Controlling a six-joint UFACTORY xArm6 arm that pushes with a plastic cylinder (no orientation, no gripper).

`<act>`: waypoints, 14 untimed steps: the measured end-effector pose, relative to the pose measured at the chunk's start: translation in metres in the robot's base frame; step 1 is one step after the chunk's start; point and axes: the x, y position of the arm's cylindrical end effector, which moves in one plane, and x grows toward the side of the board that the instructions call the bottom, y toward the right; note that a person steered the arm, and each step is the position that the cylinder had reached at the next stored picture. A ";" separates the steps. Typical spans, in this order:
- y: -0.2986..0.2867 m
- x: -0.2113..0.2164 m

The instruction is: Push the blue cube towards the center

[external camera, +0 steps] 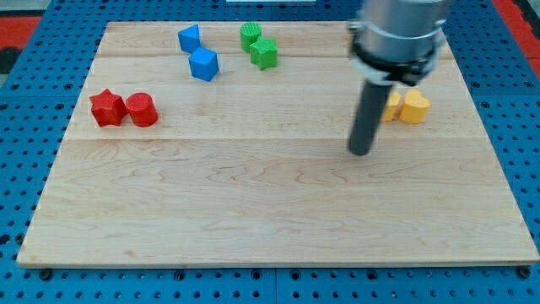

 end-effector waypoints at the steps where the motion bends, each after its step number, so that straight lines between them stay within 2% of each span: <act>1: -0.092 -0.028; 2: -0.161 -0.063; 3: -0.203 -0.065; 6: -0.221 -0.065; 7: -0.253 -0.115; 8: -0.302 -0.200; 9: -0.263 -0.265; 10: -0.201 -0.251; 13: -0.134 -0.245; 14: -0.129 -0.245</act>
